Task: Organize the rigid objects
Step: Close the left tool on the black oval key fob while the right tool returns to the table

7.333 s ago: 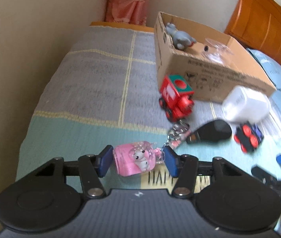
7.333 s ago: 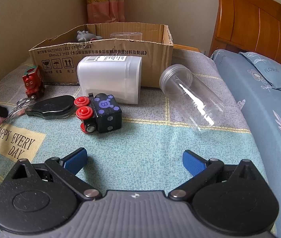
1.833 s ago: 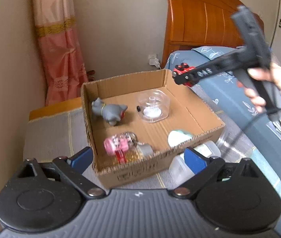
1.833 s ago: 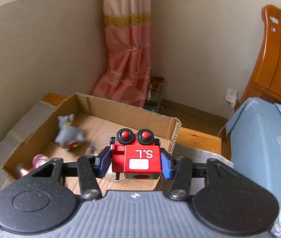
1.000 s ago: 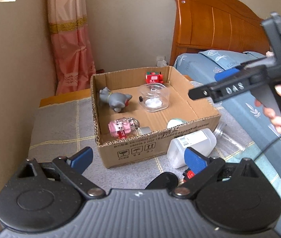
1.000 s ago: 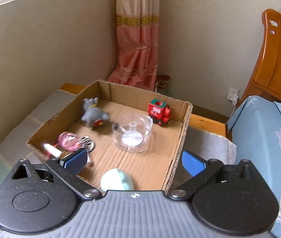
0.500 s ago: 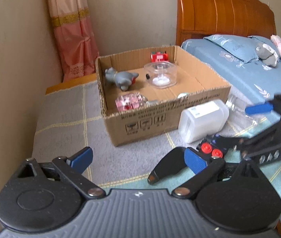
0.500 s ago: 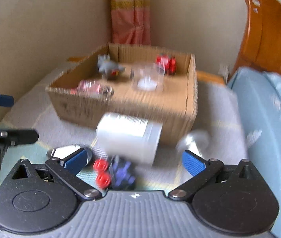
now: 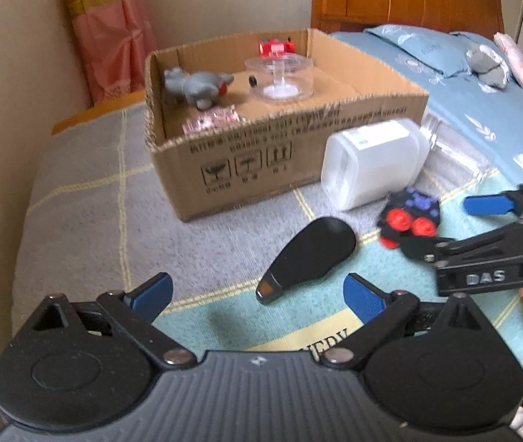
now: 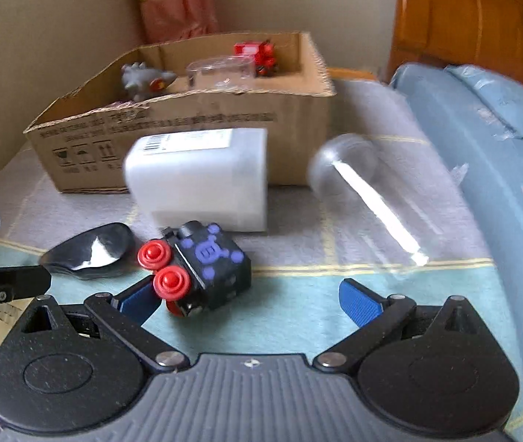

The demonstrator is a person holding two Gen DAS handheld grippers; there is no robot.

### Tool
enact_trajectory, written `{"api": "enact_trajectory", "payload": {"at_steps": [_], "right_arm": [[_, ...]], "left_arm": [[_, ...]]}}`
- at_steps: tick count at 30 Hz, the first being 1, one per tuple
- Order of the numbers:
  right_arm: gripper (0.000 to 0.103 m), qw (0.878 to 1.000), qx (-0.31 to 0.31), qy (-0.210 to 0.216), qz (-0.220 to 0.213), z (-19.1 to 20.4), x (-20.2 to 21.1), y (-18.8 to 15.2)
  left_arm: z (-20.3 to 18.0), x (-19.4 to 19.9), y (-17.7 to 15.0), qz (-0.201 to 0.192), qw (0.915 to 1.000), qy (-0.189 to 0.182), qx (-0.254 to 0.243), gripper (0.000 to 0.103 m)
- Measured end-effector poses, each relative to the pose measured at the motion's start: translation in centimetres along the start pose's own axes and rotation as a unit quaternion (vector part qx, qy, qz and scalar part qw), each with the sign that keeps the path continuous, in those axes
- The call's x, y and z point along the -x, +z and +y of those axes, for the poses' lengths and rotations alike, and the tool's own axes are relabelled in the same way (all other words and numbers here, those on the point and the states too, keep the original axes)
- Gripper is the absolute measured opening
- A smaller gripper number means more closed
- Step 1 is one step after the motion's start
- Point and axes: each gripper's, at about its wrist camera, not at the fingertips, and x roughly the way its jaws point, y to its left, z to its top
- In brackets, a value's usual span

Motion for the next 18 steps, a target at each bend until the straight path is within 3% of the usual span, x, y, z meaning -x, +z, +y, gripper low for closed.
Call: {"api": "enact_trajectory", "payload": {"at_steps": [4, 10, 18], "right_arm": [[0.103, 0.999, 0.02, -0.026, -0.003, -0.2, 0.6, -1.1], [0.103, 0.999, 0.022, -0.022, -0.007, -0.6, 1.2, -1.8], [0.103, 0.999, 0.022, -0.024, -0.01, -0.4, 1.3, -2.0]], "left_arm": [[0.1, -1.5, -0.5, 0.016, 0.9999, 0.004, -0.001, 0.099], [1.5, -2.2, -1.0, 0.024, 0.9994, 0.005, 0.024, 0.1], [4.4, -2.8, -0.5, 0.019, 0.995, 0.061, 0.077, 0.101]]}}
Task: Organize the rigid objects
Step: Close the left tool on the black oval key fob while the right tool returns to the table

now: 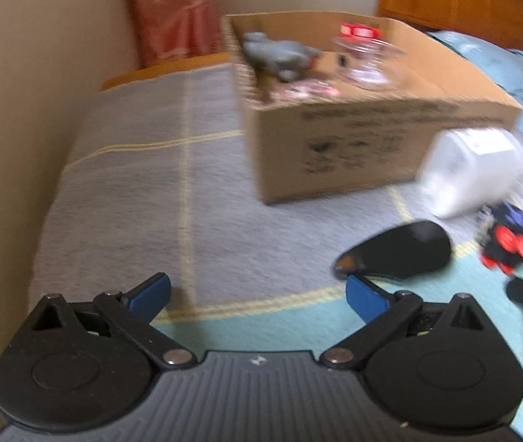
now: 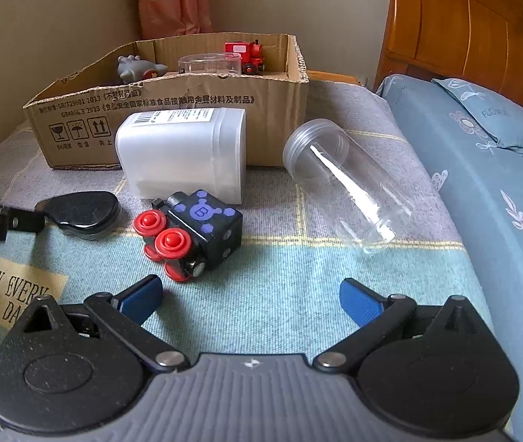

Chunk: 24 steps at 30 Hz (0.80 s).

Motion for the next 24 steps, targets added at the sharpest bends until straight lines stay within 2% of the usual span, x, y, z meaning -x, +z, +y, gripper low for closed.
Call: {"api": "enact_trajectory", "payload": {"at_steps": [3, 7, 12, 19, 24], "right_arm": [[0.103, 1.0, -0.001, -0.001, -0.002, 0.1, 0.0, 0.0], [0.103, 1.0, 0.0, 0.0, -0.003, 0.0, 0.0, -0.1], [0.103, 1.0, 0.001, 0.0, -0.006, 0.0, 0.0, -0.1], [0.103, 1.0, 0.007, 0.006, -0.015, -0.1, 0.2, -0.4], [0.103, 1.0, 0.009, 0.006, -0.018, -0.1, 0.2, -0.5]], "left_arm": [[-0.3, 0.3, 0.1, 0.003, 1.0, 0.005, -0.001, 0.1], [-2.5, 1.5, -0.1, 0.004, 0.9988, -0.041, -0.025, 0.101], [-5.2, 1.1, -0.1, 0.035, 0.9953, -0.089, -0.018, 0.101], [-7.0, 0.2, 0.7, 0.017, 0.9979, -0.061, -0.008, 0.101], [-7.4, -0.2, 1.3, 0.007, 0.9987, -0.05, 0.005, 0.097]]}}
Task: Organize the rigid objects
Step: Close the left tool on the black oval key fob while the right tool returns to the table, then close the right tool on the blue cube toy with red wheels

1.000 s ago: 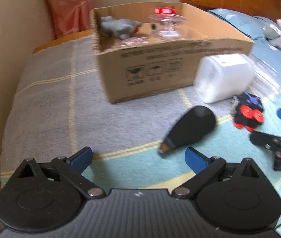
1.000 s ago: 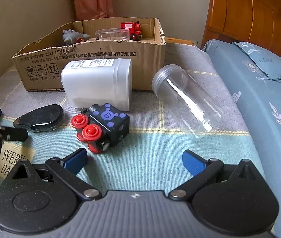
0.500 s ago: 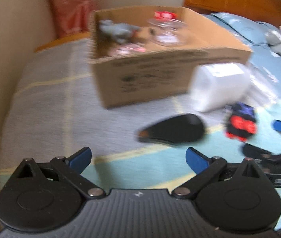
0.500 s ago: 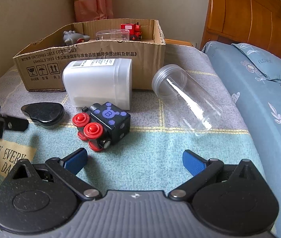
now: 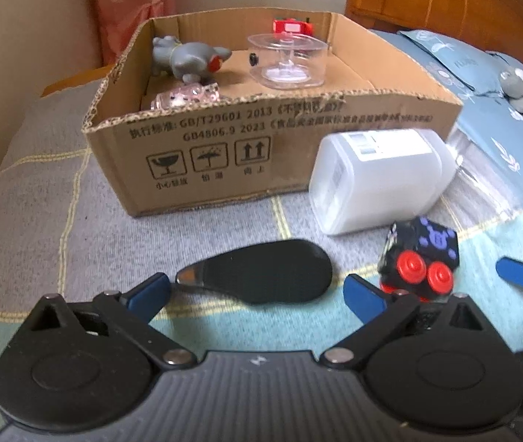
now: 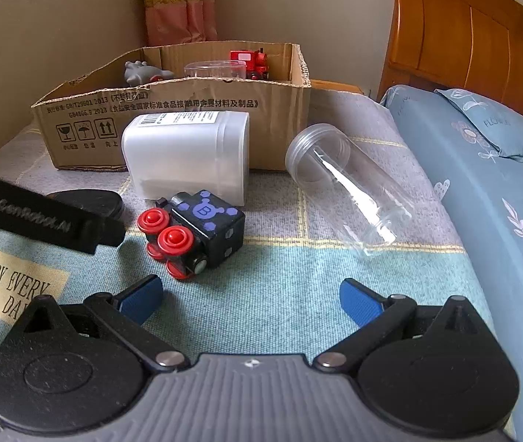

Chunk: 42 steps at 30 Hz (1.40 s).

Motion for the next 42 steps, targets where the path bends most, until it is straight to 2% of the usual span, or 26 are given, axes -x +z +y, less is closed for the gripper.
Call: {"api": "enact_trajectory", "payload": {"at_steps": [2, 5, 9, 15, 18, 22, 37, 39, 42], "right_arm": [[0.103, 1.0, 0.0, 0.0, -0.001, 0.0, 0.0, 0.0], [0.103, 1.0, 0.0, 0.0, -0.001, 0.0, 0.0, -0.1], [0.103, 1.0, 0.009, 0.01, 0.007, 0.4, 0.1, 0.0], [0.103, 0.997, 0.054, 0.054, 0.014, 3.0, 0.2, 0.2], [0.103, 0.996, 0.065, 0.06, 0.012, 4.3, -0.1, 0.6], [0.103, 0.996, 0.066, 0.063, 0.011, 5.3, -0.7, 1.3], [0.103, 0.996, 0.063, 0.068, -0.005, 6.1, -2.8, 3.3], [0.099, 0.996, 0.057, 0.068, -0.008, 5.9, -2.8, 3.4], [0.087, 0.997, 0.053, 0.059, -0.012, 5.6, -2.8, 3.6]], "left_arm": [[0.0, 0.1, 0.2, -0.008, 1.0, 0.003, 0.004, 0.089], [0.3, 0.1, 0.2, -0.009, 0.9999, -0.001, 0.004, 0.089], [1.0, 0.5, -0.4, -0.014, 0.9998, 0.01, -0.002, 0.089], [4.2, 1.2, -1.3, -0.013, 0.9989, 0.032, 0.031, 0.089], [5.6, 1.6, -1.7, -0.011, 0.9984, 0.037, 0.042, 0.089], [6.8, 1.9, -2.1, -0.012, 0.9978, 0.042, 0.05, 0.089], [7.3, 1.9, -2.1, -0.013, 0.9986, 0.034, 0.039, 0.089], [7.3, 1.9, -2.1, -0.012, 0.9986, 0.033, 0.038, 0.089], [7.3, 1.9, -2.1, -0.012, 0.9987, 0.033, 0.037, 0.089]]}}
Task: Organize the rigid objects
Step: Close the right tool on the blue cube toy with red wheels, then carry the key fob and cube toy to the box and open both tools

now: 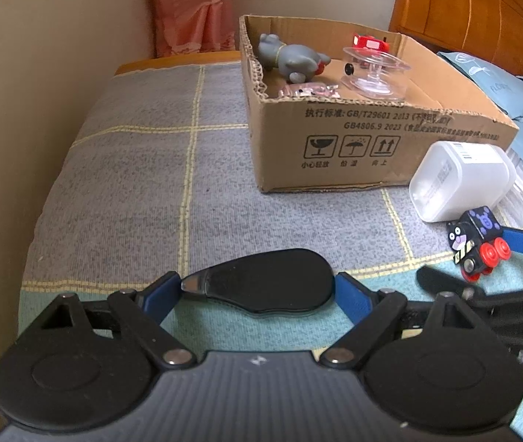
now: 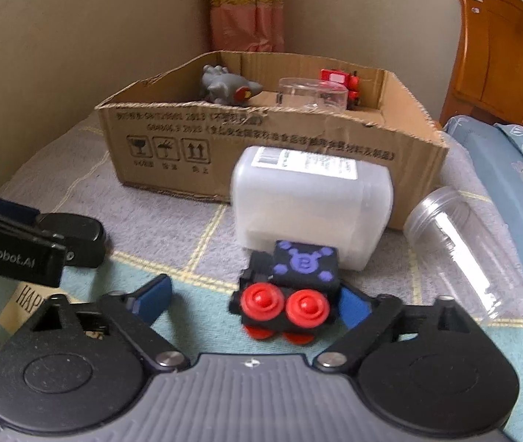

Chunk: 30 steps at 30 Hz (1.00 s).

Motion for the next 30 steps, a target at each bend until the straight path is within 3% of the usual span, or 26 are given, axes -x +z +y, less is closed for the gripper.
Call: {"api": "enact_trajectory", "payload": {"at_steps": [3, 7, 12, 30], "right_arm": [[0.08, 1.0, 0.0, -0.016, -0.001, -0.4, 0.2, 0.0], [0.063, 1.0, -0.005, -0.017, 0.001, -1.1, 0.5, 0.2], [0.063, 1.0, 0.005, -0.016, 0.004, -0.9, 0.7, -0.1], [0.063, 0.997, 0.053, 0.057, 0.021, -2.8, 5.3, 0.7]], "left_arm": [[-0.1, 0.0, 0.0, -0.004, 0.9999, -0.001, -0.01, 0.089], [-0.5, 0.1, 0.0, -0.009, 0.9994, 0.001, -0.034, 0.089], [-0.6, 0.3, 0.0, -0.003, 0.9988, -0.014, -0.047, 0.089], [-1.8, 4.1, 1.6, -0.004, 0.9943, -0.057, -0.09, 0.089]]}}
